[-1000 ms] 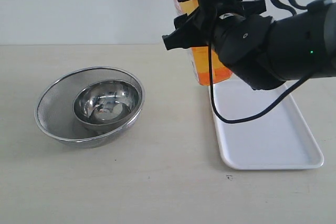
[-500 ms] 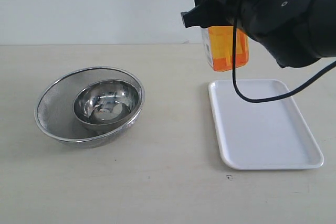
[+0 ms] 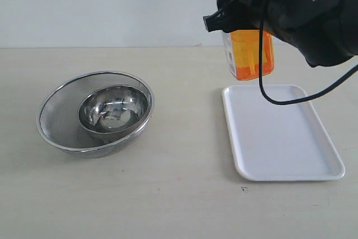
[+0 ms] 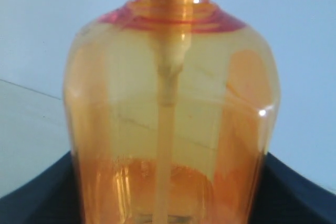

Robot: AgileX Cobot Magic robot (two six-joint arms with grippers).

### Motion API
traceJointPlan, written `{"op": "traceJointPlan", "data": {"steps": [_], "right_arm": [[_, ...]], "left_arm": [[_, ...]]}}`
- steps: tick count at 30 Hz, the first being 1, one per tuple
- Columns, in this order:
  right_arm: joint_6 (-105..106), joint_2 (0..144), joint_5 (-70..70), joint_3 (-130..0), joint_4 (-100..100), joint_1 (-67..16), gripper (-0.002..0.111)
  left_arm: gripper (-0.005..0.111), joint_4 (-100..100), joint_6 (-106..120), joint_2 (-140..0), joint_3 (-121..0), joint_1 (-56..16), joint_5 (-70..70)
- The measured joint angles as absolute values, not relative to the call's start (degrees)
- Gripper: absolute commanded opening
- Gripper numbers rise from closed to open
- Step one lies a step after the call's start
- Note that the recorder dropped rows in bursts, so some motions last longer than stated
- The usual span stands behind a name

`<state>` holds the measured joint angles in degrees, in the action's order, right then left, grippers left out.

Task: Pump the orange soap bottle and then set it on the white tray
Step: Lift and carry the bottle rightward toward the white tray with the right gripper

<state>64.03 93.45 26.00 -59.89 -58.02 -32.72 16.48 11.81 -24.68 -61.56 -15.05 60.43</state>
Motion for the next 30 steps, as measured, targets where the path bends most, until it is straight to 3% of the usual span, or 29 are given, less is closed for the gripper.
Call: {"op": "traceJointPlan", "data": {"steps": [8, 30], "right_arm": [[64.4, 88.8, 24.3, -57.5, -58.1, -28.9, 0.000], [58.4, 79.0, 32.0, -43.5, -55.9, -28.7, 0.000]], "left_arm": [[0.005, 16.5, 11.8, -24.7, -61.6, -15.0, 60.4], [0.005, 16.5, 11.8, -24.7, -61.6, -15.0, 60.4]]}}
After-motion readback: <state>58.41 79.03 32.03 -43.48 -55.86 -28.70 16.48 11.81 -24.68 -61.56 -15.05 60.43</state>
